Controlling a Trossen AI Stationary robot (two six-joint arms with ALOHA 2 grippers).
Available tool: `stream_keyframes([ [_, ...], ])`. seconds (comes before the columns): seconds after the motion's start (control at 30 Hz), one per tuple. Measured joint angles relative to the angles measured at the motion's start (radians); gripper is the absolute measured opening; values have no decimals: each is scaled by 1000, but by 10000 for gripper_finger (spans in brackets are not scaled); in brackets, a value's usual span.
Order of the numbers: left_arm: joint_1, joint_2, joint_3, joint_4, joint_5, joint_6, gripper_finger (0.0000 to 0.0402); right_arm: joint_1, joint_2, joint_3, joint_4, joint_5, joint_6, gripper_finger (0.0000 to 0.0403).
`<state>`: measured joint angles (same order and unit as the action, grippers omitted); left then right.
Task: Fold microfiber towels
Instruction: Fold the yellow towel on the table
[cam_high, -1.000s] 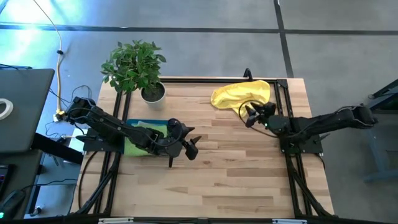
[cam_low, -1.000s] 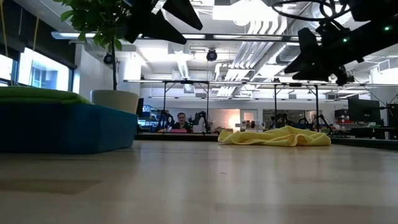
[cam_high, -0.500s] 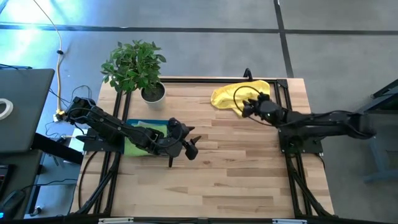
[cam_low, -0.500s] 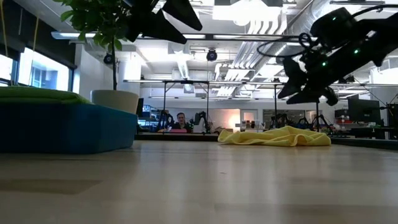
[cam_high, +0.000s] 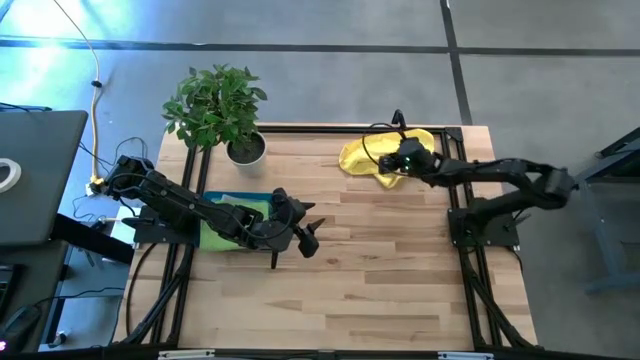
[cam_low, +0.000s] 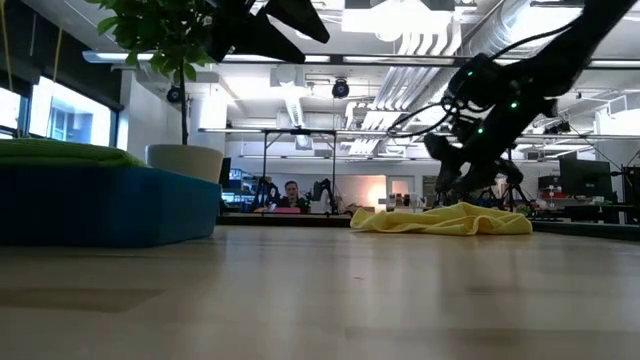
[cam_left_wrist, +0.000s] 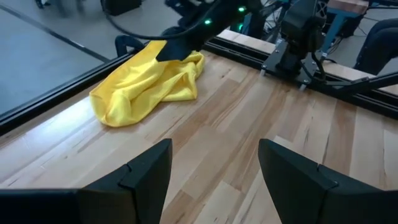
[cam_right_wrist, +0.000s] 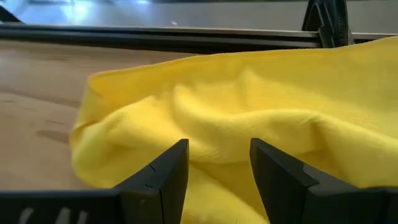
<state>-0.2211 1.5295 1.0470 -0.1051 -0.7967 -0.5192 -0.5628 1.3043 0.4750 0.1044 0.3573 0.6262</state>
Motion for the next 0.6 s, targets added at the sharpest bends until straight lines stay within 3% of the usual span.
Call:
stream_keyframes([
  [0.37,0,0,0,-2,0,50,227,-8,238,95,-47,-116,1,165],
  [0.6,0,0,0,-2,0,52,227,41,285,99,-25,-215,47,165],
])
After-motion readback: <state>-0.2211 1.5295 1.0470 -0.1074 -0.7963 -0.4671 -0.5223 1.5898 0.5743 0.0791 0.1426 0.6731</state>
